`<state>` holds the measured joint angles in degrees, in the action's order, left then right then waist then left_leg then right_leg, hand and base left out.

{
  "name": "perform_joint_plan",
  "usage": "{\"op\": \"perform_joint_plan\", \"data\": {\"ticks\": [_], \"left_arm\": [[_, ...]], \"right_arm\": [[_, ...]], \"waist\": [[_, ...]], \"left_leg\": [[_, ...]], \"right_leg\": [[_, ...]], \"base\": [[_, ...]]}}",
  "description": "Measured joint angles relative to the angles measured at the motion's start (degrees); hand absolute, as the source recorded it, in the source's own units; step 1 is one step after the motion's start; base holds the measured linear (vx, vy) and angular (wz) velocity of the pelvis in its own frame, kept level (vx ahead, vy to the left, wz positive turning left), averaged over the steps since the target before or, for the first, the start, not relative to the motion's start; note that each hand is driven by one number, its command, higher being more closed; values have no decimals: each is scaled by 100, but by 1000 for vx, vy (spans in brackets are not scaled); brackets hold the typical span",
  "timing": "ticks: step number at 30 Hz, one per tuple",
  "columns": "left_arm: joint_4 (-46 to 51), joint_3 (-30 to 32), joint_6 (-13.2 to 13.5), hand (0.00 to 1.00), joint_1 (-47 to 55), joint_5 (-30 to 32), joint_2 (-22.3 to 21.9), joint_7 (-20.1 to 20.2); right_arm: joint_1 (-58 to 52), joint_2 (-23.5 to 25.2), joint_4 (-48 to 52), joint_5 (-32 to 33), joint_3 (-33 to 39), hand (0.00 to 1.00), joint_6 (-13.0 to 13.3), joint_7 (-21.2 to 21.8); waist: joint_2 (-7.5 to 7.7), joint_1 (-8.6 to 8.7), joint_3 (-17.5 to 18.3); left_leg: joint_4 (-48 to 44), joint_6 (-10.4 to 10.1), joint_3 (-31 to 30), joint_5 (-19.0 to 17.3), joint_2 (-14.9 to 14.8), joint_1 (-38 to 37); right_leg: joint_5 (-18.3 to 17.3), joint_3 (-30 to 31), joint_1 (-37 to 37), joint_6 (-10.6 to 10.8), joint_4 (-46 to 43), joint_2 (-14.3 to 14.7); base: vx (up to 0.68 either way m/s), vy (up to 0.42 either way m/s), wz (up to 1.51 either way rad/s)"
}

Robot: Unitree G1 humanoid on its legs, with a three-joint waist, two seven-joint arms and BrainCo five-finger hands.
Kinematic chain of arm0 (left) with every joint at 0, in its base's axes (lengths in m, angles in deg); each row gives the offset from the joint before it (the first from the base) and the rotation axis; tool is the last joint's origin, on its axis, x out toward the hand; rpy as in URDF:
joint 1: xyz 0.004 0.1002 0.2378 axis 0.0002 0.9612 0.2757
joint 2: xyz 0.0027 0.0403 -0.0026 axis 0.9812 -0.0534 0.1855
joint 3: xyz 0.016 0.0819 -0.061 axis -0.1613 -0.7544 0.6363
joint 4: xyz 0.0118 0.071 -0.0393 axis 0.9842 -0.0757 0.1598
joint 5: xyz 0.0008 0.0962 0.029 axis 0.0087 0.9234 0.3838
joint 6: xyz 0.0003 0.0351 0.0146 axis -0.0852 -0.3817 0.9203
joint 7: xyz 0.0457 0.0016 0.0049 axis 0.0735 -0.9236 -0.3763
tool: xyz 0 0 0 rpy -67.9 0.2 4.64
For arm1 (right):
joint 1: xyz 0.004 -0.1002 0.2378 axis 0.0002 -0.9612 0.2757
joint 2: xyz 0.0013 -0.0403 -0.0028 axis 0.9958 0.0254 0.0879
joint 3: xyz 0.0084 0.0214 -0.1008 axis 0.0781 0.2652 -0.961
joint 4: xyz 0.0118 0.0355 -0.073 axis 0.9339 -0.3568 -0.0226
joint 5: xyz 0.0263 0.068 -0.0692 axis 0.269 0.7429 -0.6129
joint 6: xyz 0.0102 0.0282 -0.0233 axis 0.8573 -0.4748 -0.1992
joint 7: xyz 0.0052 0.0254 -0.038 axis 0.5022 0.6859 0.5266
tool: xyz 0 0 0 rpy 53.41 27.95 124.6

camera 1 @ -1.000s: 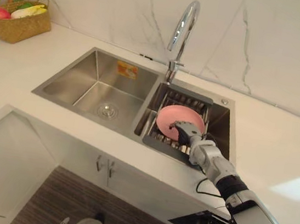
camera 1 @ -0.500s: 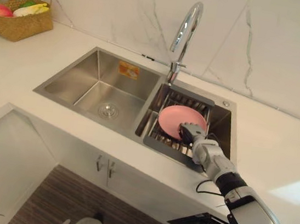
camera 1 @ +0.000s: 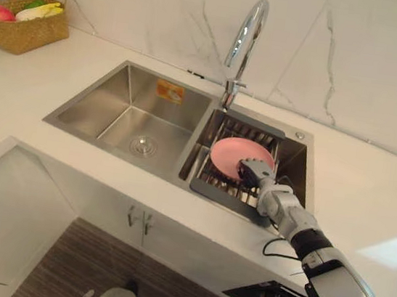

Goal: Walk over to the sink, pick up the cup, carry it to the dishwasher, place the cup inside the dishwasher, then close the dishwasher door

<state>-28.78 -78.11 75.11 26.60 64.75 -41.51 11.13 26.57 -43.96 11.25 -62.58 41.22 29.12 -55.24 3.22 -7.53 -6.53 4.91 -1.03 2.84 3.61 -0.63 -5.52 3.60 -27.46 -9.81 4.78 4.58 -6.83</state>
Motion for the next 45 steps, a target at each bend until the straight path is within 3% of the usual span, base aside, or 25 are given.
{"op": "perform_joint_plan", "data": {"ticks": [2, 7, 11, 18, 24, 27, 30, 32, 35, 41, 45], "left_arm": [[18, -4, 0, 0, 4, 7, -25, 18], [112, -9, -7, 0, 73, 161, -62, 37], [116, -59, -1, 0, 84, 164, -59, 118], [117, -125, -2, 0, 84, 164, -40, 115], [116, -131, -54, 0, 98, 225, -35, 116], [113, -128, -85, 0, 120, 451, -35, 118], [114, -131, -101, 0, 177, 646, -38, 134], [115, -160, -106, 0, 182, 693, -41, 145], [115, -243, -151, 0, 199, 893, -39, 145], [111, -508, -566, 0, 202, 886, 90, 151], [109, -556, -765, 0, 173, 883, 142, 174]], "right_arm": [[67, -137, 142, -33, 129, 100, 93, -402], [373, -346, 379, -338, 153, 100, 208, -715], [379, -367, 583, -494, 147, 100, 342, -706], [379, -495, 589, -504, 145, 100, 330, -541], [376, -745, 938, -466, 165, 100, 162, -552], [308, -803, 1271, -387, 536, 100, 50, -560], [69, -880, 1696, 3, 1209, 100, -85, -561], [-211, -1185, 2121, 208, 1566, 100, -124, -559], [-658, -1531, 2802, 475, 2259, 100, -250, -522], [-1745, -1809, 3543, 982, 3347, 100, -338, -241], [-2235, -1818, 3793, 1192, 3552, 100, -338, -195]], "waist": [[-55, 6, -35], [-99, 104, -62], [-102, 115, -63], [-102, 122, -64], [-110, 159, -62], [-124, 171, -61], [-126, 311, -59], [-134, 365, -47], [-133, 581, -19], [4, 981, 73], [66, 995, 67]], "left_leg": [[0, 3, 16, 1, 1, -22], [-1, -4, 34, -3, -12, -33], [-2, -1, 75, -4, -17, -59], [-3, -21, 120, -23, -21, -58], [-5, -5, 245, -35, -38, -65], [-35, 8, 484, -42, -58, -68], [-36, 7, 707, -93, -58, -162], [-35, 31, 856, -141, -57, -217], [-36, 42, 1166, -207, -58, -282], [-39, 50, 1999, -398, -35, -459], [-38, -3, 2684, -567, -20, -548]], "right_leg": [[2, 5, -9, 1, 0, -1], [2, 32, -7, -1, 1, 11], [2, 118, -6, -2, 1, 15], [3, 155, 16, -2, 1, 15], [21, 306, 79, -13, 0, 26], [88, 530, 201, -18, 0, 37], [140, 765, 228, -17, -1, 34], [164, 887, 283, -14, -4, 33], [197, 1233, 416, -10, -43, 40], [280, 2091, 818, 47, -188, 97], [212, 1611, 1108, 32, -243, -75]], "base": [[0, 0, -4], [0, 0, -1], [3, 2, -6], [4, 5, -2], [15, 14, -12], [27, 22, -37], [19, 27, -39], [0, 29, -43], [-13, 38, -58], [-7, 38, -77], [-30, 79, -98]]}}
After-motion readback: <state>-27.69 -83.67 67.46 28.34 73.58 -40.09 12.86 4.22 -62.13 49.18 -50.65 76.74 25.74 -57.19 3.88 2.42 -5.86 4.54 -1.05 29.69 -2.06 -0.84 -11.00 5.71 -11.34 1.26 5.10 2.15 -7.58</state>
